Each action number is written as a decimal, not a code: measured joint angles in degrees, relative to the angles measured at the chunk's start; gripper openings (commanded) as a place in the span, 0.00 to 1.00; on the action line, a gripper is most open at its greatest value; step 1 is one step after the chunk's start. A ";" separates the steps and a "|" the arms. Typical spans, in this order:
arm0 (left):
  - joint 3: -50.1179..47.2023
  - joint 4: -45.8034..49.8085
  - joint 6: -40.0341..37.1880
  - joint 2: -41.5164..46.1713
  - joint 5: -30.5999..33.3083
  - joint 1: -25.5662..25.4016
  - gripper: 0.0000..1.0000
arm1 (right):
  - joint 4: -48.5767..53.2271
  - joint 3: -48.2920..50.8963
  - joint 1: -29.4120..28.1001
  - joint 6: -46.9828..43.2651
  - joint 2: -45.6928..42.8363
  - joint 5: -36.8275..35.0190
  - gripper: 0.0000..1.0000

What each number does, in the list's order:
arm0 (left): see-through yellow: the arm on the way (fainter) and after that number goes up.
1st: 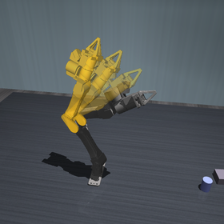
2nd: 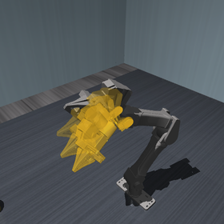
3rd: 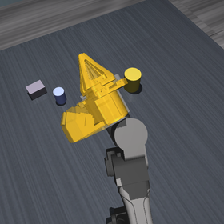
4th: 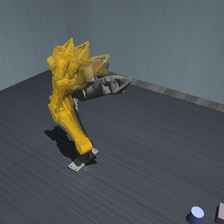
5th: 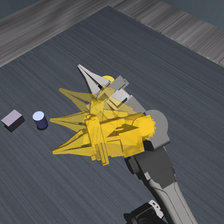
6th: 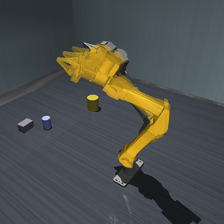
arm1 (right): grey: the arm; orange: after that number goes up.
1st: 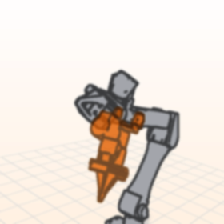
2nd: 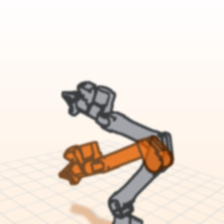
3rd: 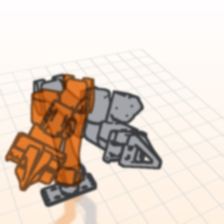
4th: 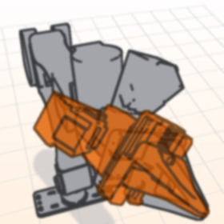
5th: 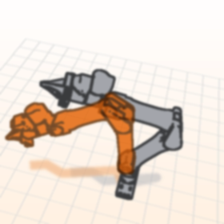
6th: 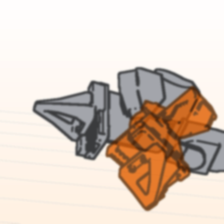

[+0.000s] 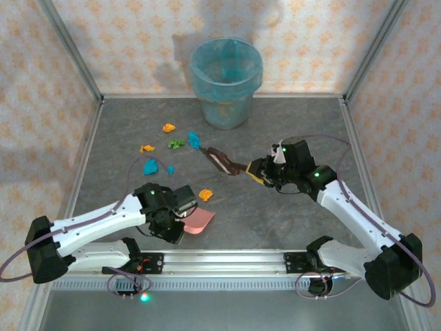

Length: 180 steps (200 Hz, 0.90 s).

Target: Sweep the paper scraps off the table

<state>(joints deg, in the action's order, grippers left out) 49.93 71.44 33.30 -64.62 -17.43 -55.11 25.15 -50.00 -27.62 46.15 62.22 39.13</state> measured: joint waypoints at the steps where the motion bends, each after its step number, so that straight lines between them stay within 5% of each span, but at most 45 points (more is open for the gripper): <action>1: -0.11 -0.17 0.17 -0.11 0.07 -0.09 0.00 | -0.04 0.00 0.00 0.11 0.04 -0.02 0.00; 180: -7.37 -12.57 8.94 -5.68 3.34 -2.71 0.00 | -7.04 2.03 -2.51 6.84 6.84 0.13 0.00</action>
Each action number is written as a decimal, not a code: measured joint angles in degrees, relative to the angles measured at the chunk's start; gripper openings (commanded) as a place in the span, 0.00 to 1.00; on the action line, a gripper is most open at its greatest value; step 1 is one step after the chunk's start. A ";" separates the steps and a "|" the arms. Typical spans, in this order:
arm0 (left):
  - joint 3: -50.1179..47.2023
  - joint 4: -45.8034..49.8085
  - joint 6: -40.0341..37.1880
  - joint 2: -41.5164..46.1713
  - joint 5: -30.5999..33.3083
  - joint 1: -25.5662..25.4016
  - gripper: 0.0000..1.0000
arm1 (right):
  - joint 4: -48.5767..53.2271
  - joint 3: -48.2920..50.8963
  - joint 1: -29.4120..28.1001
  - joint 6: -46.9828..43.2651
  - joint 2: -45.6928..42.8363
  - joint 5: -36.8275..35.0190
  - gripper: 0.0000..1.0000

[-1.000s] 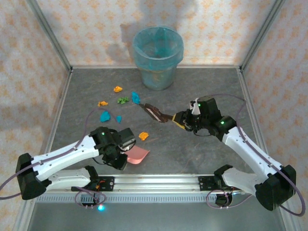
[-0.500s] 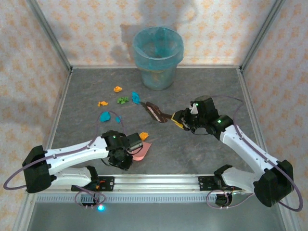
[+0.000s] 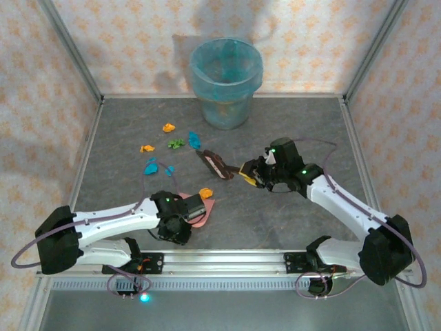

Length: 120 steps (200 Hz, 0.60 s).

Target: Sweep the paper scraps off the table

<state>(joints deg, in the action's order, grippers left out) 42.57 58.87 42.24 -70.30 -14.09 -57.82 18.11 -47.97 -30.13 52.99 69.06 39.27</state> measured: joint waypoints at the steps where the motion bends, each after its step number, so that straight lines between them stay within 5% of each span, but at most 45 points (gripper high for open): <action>1: -0.02 -0.11 0.00 -0.02 0.00 0.00 0.00 | -0.04 0.00 0.00 0.02 0.04 0.00 0.00; 120: -1.81 -3.65 0.90 -1.86 1.14 0.00 0.00 | -1.95 3.52 -3.04 2.58 -2.10 2.38 0.00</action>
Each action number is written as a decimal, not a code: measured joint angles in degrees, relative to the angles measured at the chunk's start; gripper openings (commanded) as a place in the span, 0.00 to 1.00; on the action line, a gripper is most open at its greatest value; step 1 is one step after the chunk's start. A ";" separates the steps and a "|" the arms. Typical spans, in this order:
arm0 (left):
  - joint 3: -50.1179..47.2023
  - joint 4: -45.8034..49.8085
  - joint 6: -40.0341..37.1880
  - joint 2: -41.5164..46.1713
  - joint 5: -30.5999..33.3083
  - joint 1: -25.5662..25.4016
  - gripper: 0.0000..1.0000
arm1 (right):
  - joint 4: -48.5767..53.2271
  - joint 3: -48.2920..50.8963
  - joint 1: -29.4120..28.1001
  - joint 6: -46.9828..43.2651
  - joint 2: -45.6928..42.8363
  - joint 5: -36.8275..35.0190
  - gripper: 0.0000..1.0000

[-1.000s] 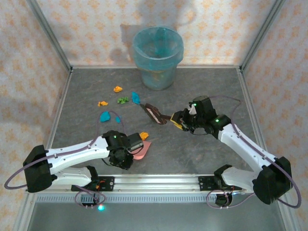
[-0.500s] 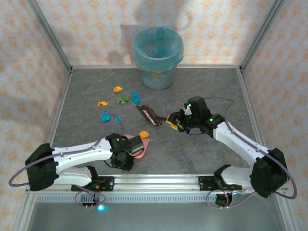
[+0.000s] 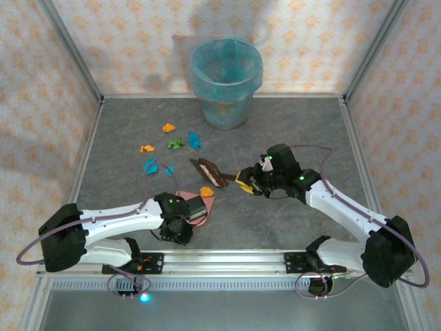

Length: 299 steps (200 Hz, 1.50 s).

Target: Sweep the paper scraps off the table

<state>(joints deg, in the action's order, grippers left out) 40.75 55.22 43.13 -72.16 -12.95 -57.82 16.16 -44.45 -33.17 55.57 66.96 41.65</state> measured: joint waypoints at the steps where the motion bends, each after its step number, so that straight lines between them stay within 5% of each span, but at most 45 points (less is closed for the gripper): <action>1: 0.00 0.00 0.00 0.00 0.02 0.00 0.00 | -0.02 0.02 -0.02 0.02 -0.04 0.00 0.00; 101: -0.74 -1.14 1.03 0.57 2.10 0.00 0.00 | -1.44 3.78 -3.65 6.62 -8.85 3.02 0.00; 180: -2.34 -1.60 3.32 4.50 5.05 0.00 0.00 | 1.40 -3.45 -3.65 1.14 -8.61 -7.85 0.00; 299: -2.64 -1.46 7.82 8.57 9.73 0.07 0.00 | -6.23 -26.34 -3.65 -17.14 22.67 -16.15 0.00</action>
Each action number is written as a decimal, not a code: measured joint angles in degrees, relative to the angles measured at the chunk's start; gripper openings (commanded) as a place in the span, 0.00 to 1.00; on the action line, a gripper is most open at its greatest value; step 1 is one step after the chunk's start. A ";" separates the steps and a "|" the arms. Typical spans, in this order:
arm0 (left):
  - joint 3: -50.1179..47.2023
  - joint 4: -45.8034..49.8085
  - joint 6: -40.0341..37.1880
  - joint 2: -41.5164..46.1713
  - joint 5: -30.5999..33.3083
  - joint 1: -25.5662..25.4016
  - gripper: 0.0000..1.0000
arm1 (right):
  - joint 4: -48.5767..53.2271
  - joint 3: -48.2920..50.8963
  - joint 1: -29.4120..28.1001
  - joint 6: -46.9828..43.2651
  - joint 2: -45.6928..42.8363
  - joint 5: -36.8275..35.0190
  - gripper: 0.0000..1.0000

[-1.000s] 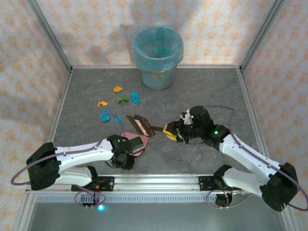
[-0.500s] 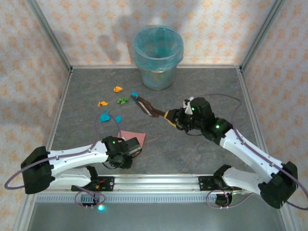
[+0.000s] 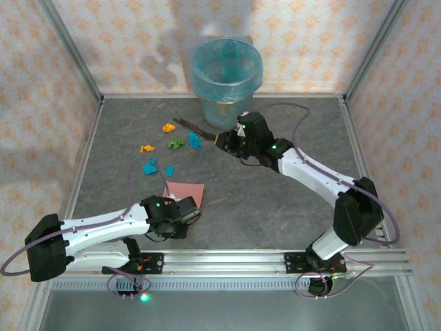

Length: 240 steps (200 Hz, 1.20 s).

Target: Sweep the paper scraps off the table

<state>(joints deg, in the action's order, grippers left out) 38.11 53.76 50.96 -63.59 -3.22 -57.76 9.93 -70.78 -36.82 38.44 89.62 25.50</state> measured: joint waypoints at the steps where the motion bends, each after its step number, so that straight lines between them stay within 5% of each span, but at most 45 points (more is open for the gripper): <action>1: 0.00 0.00 0.00 0.00 0.07 0.00 0.00 | -0.04 -0.09 0.00 -0.07 0.07 -0.02 0.00; 128: 0.02 0.74 -1.53 0.72 0.72 2.67 0.00 | 3.43 -13.22 0.00 -5.68 17.84 -0.96 0.00; 207: -0.04 0.22 -2.01 4.48 0.68 2.69 0.00 | -1.20 10.12 0.00 5.79 -2.67 2.05 0.00; 240: -0.04 -0.46 -1.95 4.39 0.72 2.69 0.00 | 3.89 11.04 -0.07 7.98 -8.92 2.95 0.00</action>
<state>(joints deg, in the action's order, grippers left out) 38.06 53.30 49.01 -59.20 -2.50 -55.07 13.82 -59.75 -36.88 46.41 80.71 28.45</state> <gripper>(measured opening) 0.221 0.296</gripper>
